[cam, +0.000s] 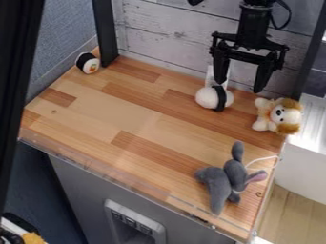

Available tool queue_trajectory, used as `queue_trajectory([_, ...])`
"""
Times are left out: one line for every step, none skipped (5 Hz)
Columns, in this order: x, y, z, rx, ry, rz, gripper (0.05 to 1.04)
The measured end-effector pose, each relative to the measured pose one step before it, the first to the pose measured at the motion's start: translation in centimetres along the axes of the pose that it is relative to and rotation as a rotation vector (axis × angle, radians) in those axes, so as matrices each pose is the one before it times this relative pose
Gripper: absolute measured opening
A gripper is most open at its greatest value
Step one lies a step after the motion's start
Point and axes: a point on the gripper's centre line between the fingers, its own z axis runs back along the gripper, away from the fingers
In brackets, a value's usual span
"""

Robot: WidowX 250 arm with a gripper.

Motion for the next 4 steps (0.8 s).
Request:
queue_trajectory([0.177, -0.244, -1.591, -0.0023, 0.0082, -0.0255, 0.996])
queue_trajectory([0.202, 0.026, -1.619, 0.0013, 0.0045, -0.0092, 0.999])
queue_trajectory([0.246, 0.613, -1.590, -0.0029, -0.0007, 0.0002, 0.999])
queue_trajectory([0.136, 1.082, -0.666, -0.0046, -0.0166, 0.0368, 0.998])
